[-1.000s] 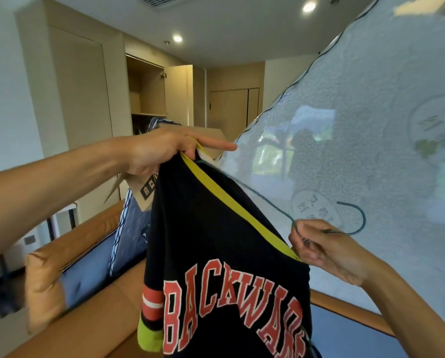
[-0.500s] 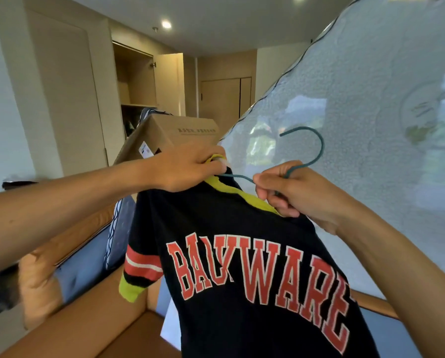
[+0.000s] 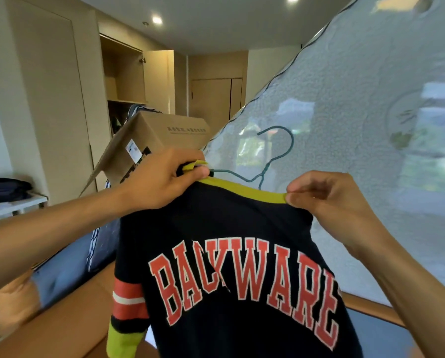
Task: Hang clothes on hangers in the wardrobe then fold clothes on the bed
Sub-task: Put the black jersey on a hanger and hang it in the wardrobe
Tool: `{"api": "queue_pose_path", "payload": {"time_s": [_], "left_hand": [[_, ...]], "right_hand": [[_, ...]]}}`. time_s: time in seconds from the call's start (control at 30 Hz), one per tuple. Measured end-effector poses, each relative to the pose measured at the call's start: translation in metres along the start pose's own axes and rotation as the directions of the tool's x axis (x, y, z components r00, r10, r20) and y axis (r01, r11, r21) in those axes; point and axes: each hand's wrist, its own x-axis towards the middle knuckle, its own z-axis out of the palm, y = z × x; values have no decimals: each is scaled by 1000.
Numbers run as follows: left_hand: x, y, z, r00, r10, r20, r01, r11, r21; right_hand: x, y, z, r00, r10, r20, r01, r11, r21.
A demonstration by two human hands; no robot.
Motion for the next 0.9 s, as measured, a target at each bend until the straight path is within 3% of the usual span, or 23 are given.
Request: {"api": "queue_pose_path", "payload": {"time_s": [0.1,0.17,0.23,0.33,0.47,0.53,0.6,0.67,0.77,0.9], "left_hand": [[1,2,-2,998,43,-55,-41,998,37],[0,1,-5,991,88,-97,-83,995,57],[-2,1,-7,986,116,-123,-107,991,81],[-3,1,-8,980,163,-114,-151,983,103],[-5,5,-11,965,236,-117,-225,969,98],[-7,7,-14,955,267,-127,-254,960,115],[-9,7,-16,951,275,-142,-256,957,139],[-13,3,-19,949,276,-150,-250,953,169],[-25,-9,-25,961,244,-129,-209,949,237],[-39,-29,-33,984,138,-113,-99,949,301]], "right_hand": [[-7,0,-6,994,-59,-94,67,994,85],[-5,-1,-10,994,21,-108,-4,987,160],[2,2,-8,988,149,35,-151,984,98],[10,9,8,904,295,308,-289,955,-65],[24,19,40,829,373,417,-381,922,-69],[26,24,52,750,412,518,-449,892,-59],[23,29,61,627,432,648,-513,855,-74],[18,29,63,586,394,708,-480,873,-89],[21,28,54,651,317,690,-412,911,-30],[29,23,20,812,310,494,-387,920,59]]}}
